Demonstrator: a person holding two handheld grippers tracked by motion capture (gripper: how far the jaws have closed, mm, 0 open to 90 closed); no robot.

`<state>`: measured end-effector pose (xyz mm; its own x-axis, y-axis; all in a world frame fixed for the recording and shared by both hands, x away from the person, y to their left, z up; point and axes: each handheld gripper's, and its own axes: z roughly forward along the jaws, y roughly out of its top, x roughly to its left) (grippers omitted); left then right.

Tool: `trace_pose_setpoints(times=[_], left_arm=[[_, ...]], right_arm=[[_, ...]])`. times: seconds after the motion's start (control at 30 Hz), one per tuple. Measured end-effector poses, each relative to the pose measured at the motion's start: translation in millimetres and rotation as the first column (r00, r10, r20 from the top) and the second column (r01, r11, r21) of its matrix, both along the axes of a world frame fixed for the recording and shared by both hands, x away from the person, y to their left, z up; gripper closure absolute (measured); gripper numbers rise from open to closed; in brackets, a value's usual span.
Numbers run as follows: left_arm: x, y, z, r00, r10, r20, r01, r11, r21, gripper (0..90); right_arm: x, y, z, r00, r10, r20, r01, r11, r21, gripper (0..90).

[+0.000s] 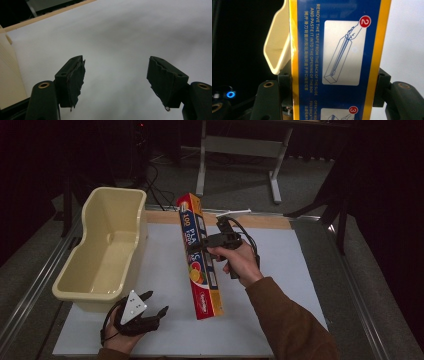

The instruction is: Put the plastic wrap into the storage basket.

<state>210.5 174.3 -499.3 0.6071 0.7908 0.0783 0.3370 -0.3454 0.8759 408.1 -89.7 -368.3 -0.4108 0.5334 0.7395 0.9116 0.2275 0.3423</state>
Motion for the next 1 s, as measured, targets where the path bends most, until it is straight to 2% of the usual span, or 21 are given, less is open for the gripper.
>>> trace_pose_setpoints(times=[0.33,1.0], left_arm=[[-0.1,0.2,0.2,1.0,-0.002,0.001,0.002,1.0,-0.004,30.3],[0.6,0.2,0.5,1.0,-0.008,0.001,0.008,0.9999,-0.012,30.2]], right_arm=[[8.9,17.0,7.4,0.9999,-0.009,-0.012,0.009,0.999,0.041,38.9],[25.4,45.6,23.7,0.9996,-0.027,-0.008,0.028,0.997,0.074,38.9]])
